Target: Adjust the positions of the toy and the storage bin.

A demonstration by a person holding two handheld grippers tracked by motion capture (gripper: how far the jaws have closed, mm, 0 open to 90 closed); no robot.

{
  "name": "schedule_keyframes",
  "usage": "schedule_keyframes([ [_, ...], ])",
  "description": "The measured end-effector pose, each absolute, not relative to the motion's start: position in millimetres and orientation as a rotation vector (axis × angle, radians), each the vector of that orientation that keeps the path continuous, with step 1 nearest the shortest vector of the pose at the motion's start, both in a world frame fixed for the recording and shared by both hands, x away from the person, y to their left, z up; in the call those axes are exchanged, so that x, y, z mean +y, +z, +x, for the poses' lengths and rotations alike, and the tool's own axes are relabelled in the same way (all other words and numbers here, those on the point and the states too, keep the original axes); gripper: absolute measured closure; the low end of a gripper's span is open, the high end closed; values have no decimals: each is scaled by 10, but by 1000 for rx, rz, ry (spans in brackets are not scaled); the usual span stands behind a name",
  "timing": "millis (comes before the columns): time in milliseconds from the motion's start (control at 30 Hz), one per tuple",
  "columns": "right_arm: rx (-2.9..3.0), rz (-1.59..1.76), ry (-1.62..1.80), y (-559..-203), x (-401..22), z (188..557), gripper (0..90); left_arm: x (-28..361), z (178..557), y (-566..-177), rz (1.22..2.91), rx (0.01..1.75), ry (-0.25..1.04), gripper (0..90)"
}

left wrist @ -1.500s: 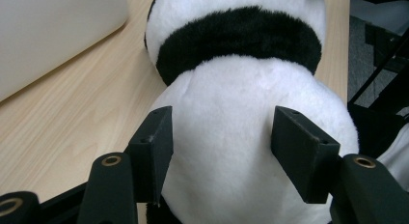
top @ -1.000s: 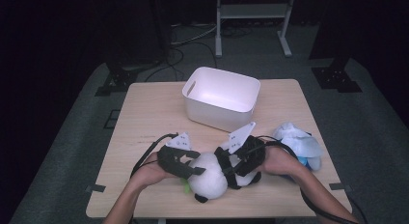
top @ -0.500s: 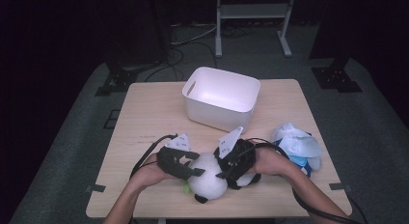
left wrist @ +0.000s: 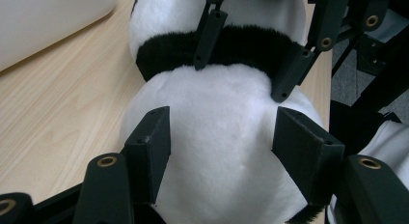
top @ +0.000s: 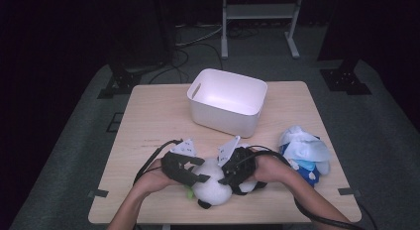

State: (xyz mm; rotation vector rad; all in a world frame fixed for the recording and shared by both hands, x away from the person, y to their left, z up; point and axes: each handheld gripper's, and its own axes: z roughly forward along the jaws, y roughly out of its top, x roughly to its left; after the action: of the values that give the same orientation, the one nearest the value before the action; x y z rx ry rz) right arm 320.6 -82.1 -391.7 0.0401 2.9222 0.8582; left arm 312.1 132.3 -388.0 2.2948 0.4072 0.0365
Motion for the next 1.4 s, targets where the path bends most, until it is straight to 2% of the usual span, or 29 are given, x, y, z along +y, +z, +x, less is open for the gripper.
schedule_keyframes([
  [233,2895,84,912,-3914,-899,3165,598,1357,3122,-3865,2283,407,37,375],
  [567,2886,108,960,-3832,-1051,3082,728,1405,3148,-3801,2272,414,58,373],
  [800,2883,85,976,-3808,-1133,3010,758,1413,3182,-3781,2265,422,70,373],
  [1400,2891,126,994,-3832,-1447,2900,756,1286,3408,-3661,2279,409,99,381],
])
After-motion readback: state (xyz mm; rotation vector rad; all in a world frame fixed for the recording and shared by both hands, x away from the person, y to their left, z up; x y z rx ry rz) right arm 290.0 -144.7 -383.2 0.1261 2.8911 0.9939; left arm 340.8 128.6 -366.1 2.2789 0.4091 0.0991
